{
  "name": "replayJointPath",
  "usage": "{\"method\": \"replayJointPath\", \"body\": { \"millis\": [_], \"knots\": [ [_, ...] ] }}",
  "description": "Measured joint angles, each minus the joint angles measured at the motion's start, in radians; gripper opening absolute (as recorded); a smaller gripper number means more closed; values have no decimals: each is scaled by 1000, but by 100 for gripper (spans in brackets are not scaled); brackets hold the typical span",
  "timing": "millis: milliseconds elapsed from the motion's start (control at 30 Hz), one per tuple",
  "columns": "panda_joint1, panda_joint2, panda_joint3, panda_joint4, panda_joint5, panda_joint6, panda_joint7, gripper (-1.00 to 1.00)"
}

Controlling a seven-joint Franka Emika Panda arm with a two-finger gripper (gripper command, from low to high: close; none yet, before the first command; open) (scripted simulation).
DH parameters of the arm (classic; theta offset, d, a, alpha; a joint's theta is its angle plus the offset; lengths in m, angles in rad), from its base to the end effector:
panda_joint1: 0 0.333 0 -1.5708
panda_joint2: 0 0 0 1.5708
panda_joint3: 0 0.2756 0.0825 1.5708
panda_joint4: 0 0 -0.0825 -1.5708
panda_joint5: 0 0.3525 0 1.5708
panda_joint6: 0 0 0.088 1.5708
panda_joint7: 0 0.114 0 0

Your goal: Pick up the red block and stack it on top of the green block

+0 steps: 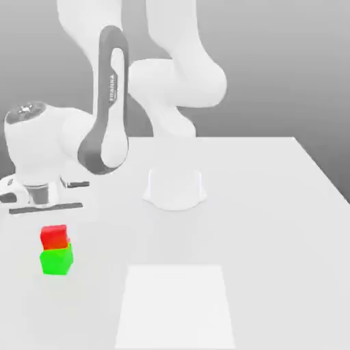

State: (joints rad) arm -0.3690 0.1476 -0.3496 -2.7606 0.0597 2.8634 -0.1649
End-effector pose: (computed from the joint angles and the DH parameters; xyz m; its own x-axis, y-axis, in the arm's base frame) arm 0.2701 -0.2506 0.1554 0.8194 -0.5719 -0.0389 -0.5711 -0.8203 0.0300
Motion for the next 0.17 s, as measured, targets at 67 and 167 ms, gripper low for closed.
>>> {"method": "replayJointPath", "body": {
  "millis": [67, 167],
  "knots": [
    [-19, -5, 30, 0, 52, 13, -38, -100],
    [-30, -8, 45, 0, 73, 17, -53, 100]
  ]
}}
